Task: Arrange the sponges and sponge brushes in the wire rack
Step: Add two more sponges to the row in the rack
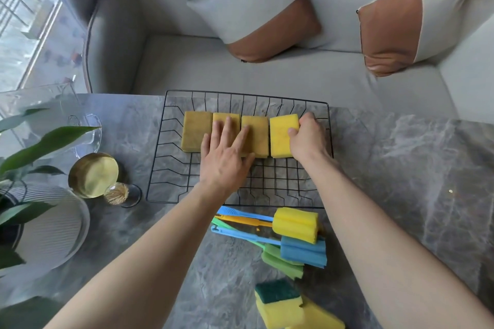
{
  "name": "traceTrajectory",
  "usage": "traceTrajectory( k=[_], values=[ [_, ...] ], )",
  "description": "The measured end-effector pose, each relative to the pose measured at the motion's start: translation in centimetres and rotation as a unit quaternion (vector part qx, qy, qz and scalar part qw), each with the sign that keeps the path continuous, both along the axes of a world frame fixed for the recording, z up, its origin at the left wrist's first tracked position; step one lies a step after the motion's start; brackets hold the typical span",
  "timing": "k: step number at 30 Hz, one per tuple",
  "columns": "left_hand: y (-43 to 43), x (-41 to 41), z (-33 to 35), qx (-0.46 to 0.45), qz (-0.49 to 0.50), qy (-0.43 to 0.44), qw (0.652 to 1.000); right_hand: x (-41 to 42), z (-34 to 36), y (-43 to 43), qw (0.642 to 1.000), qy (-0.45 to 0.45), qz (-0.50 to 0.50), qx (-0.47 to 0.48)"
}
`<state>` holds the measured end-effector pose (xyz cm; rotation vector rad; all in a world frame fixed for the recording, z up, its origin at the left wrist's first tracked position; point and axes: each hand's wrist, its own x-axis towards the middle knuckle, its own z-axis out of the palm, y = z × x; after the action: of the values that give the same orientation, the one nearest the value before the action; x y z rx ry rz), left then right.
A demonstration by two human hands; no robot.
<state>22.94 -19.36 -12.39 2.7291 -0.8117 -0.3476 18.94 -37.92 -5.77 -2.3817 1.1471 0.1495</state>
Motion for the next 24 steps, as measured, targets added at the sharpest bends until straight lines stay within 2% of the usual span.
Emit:
traceTrajectory(
  k=[9, 15, 20, 24],
  values=[
    [-0.1, 0.1, -1.2, -0.005, 0.012, -0.011, 1.000, -1.8, -2.2, 0.9, 0.994, 0.004, 0.097, 0.043],
    [-0.2, -0.1, -1.3, 0.003, 0.022, -0.012, 1.000, -2.3, -3.8, 1.6, 0.993, 0.016, 0.119, -0.002],
    [-0.3, -0.4, -1.3, 0.019, 0.019, -0.019, 0.999, -2.8, -4.1, 2.2, 0.988, 0.014, 0.132, -0.079],
    [-0.3, -0.4, -1.5, 0.036, 0.020, -0.017, 0.999, -3.1, -3.8, 2.2, 0.987, 0.025, 0.140, -0.079]
  ],
)
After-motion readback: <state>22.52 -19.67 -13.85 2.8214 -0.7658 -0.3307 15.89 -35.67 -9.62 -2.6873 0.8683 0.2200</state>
